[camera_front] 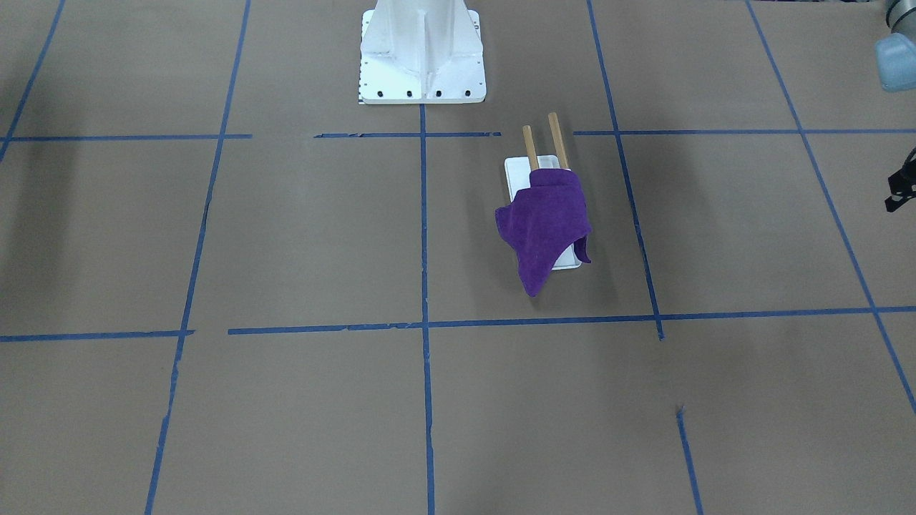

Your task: Hang towel on rack

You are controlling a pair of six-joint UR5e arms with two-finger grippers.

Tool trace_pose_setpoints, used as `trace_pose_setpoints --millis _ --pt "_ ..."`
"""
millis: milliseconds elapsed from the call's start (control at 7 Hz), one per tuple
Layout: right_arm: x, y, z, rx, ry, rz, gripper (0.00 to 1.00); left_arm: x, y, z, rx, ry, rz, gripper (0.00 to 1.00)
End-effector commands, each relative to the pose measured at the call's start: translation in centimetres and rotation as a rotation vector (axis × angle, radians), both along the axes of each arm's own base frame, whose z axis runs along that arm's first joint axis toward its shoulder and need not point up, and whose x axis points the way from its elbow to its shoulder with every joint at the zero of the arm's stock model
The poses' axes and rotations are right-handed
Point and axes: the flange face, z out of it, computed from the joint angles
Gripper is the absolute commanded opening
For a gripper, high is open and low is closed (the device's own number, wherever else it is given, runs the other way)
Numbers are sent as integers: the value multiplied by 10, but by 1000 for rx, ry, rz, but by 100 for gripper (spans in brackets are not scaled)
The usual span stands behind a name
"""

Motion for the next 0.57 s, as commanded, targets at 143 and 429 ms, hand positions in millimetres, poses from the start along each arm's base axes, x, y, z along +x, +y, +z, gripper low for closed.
trace_pose_setpoints --millis 143,429 --pt "0 4 45 46 -50 76 100 -58 55 53 -43 -13 -6 100" --pt "-1 -2 41 43 -57 157 100 -58 53 57 -104 -15 -6 100"
